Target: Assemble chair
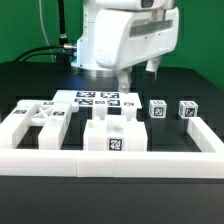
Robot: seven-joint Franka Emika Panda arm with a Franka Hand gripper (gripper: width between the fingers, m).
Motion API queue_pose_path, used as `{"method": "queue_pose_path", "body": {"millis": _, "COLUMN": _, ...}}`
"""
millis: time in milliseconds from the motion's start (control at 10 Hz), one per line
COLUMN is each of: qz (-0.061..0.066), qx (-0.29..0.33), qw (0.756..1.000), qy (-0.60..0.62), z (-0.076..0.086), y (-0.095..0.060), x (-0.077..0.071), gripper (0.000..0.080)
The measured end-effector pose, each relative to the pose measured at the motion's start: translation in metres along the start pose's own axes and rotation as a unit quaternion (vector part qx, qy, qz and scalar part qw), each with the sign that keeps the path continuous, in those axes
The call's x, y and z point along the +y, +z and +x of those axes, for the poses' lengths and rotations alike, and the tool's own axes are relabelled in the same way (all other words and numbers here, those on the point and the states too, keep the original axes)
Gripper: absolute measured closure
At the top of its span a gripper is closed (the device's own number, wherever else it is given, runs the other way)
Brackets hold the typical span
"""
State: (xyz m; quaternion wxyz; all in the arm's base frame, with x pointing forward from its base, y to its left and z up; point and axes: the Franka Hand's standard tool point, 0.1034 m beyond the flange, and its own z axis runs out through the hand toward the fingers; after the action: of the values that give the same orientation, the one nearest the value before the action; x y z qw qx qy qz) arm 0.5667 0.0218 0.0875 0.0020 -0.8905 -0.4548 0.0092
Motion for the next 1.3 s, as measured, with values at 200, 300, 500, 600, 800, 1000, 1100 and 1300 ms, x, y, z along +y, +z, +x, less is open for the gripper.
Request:
{"method": "queue_pose_path", "body": {"millis": 200, "qz": -0.004, "qx": 0.005, "qw": 1.000, "qy": 0.002, "z": -0.005, "y": 0.016, "x": 0.009, "gripper": 0.0150}}
{"method": "queue_pose_path", "body": {"millis": 300, "qz": -0.004, "qx": 0.005, "qw": 1.000, "qy": 0.007, "z": -0.004, "y": 0.016, "x": 0.008, "gripper": 0.0150}}
{"method": "queue_pose_path", "body": {"millis": 500, "qz": -0.002, "qx": 0.006, "qw": 0.999, "qy": 0.031, "z": -0.004, "y": 0.017, "x": 0.007, "gripper": 0.0150}}
{"method": "queue_pose_path", "body": {"millis": 600, "qz": -0.001, "qx": 0.006, "qw": 0.998, "qy": 0.064, "z": -0.004, "y": 0.017, "x": 0.007, "gripper": 0.0150}}
{"method": "queue_pose_path", "body": {"millis": 800, "qz": 0.002, "qx": 0.008, "qw": 0.992, "qy": 0.126, "z": -0.003, "y": 0.017, "x": 0.006, "gripper": 0.0150}}
{"method": "queue_pose_path", "body": {"millis": 1000, "qz": 0.005, "qx": 0.006, "qw": 0.982, "qy": 0.189, "z": 0.000, "y": 0.022, "x": 0.004, "gripper": 0.0150}}
{"method": "queue_pose_path", "body": {"millis": 1100, "qz": 0.010, "qx": 0.007, "qw": 0.970, "qy": 0.244, "z": 0.006, "y": 0.024, "x": 0.007, "gripper": 0.0150}}
{"method": "queue_pose_path", "body": {"millis": 1300, "qz": 0.009, "qx": 0.013, "qw": 0.956, "qy": 0.294, "z": 0.013, "y": 0.030, "x": 0.012, "gripper": 0.0150}}
